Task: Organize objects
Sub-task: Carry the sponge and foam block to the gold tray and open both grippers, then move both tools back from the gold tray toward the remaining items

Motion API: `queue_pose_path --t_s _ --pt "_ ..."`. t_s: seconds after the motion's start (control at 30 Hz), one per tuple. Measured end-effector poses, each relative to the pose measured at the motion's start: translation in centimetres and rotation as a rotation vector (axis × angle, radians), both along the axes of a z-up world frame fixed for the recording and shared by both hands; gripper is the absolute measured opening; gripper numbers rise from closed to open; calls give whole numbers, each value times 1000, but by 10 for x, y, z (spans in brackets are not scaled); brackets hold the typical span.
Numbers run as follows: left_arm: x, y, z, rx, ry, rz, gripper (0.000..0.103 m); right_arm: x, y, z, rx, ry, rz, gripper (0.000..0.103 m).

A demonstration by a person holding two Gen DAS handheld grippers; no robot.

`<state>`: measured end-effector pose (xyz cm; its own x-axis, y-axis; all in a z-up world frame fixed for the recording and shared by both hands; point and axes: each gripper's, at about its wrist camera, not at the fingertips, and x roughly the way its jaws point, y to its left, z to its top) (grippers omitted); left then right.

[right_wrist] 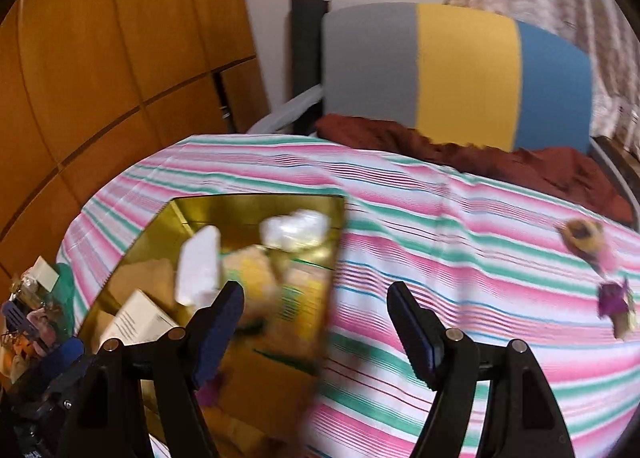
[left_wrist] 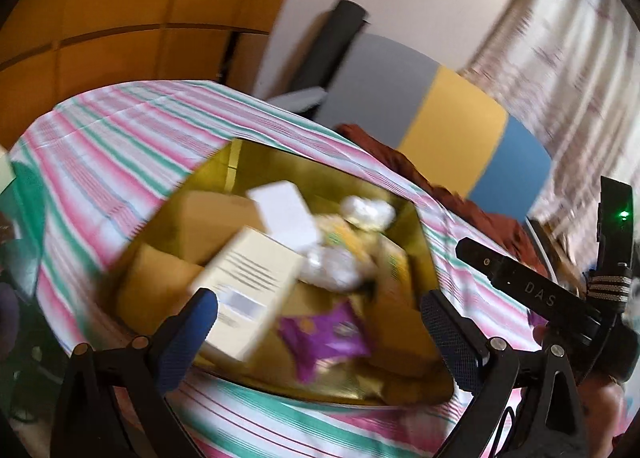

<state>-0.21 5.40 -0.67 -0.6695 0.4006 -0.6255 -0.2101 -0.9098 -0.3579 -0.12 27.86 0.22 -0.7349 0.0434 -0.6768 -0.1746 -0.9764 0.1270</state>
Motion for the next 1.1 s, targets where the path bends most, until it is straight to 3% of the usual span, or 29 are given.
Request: queue_pose_path --t_s 0.4,0.57,0.7,0.9,1.1 --pt "53 110 -1 -71 13 -314 103 114 132 -53 -2 -75 -347 75" --pt "75 157 -8 -117 6 -457 103 148 205 -55 -22 -57 -532 75" --pt "85 185 -16 -162 11 -522 103 155 253 -51 6 -52 -626 75" --pt "93 205 -28 -207 -17 -569 103 136 306 -59 24 -70 -648 75" --pt "92 217 -37 -254 -24 -576 103 117 325 -80 -1 -111 -608 54"
